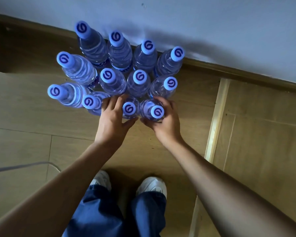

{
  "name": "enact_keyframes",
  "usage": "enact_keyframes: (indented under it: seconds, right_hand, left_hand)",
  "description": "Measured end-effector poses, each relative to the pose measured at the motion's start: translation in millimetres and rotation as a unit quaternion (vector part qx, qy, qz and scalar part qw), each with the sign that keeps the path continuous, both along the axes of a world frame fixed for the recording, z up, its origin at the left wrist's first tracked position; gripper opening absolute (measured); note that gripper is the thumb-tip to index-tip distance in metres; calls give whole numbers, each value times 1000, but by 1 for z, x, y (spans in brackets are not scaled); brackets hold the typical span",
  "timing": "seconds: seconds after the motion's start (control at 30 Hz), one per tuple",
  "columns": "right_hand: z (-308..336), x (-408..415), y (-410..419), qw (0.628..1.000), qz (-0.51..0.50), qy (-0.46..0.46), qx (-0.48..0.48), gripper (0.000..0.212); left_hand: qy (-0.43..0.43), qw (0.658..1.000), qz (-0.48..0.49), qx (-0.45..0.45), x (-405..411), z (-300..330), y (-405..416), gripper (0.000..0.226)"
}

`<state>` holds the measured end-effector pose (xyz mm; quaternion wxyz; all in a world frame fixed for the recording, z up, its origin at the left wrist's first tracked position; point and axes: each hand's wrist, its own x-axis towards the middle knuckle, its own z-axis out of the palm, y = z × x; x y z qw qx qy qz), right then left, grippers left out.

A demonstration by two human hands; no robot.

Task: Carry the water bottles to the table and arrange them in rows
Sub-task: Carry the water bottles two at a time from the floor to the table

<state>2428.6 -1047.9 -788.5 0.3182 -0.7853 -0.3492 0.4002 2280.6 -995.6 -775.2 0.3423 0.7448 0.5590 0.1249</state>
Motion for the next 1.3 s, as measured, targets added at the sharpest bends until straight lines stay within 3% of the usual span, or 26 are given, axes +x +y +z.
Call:
enact_keyframes:
  seconds: [0.23,0.47,0.73,1.03,1.17,1.3]
  right_hand:
    - [27,8,-10,1000,-11,10,-10,76]
    - [137,12,-9,998,8,-38,43,90]
    - [324,5,26,997,12,-37,64,63]
    - [570,-23,68,983,55,-46,167,59]
    - [665,-42,70,978,66,3,199,68]
    - [748,-65,71,969,73,44,233,57]
  left_hand:
    - [-4,997,-71,-11,-1,31,-5,62]
    - [-50,997,-54,-27,-1,136,3,64]
    - [-88,993,-73,-26,-17,322,48,59]
    - [-96,991,-76,62,-54,569,86,61]
    - [-116,988,-77,72,-74,663,86,57]
    - [-143,985,-46,86,-105,737,77,54]
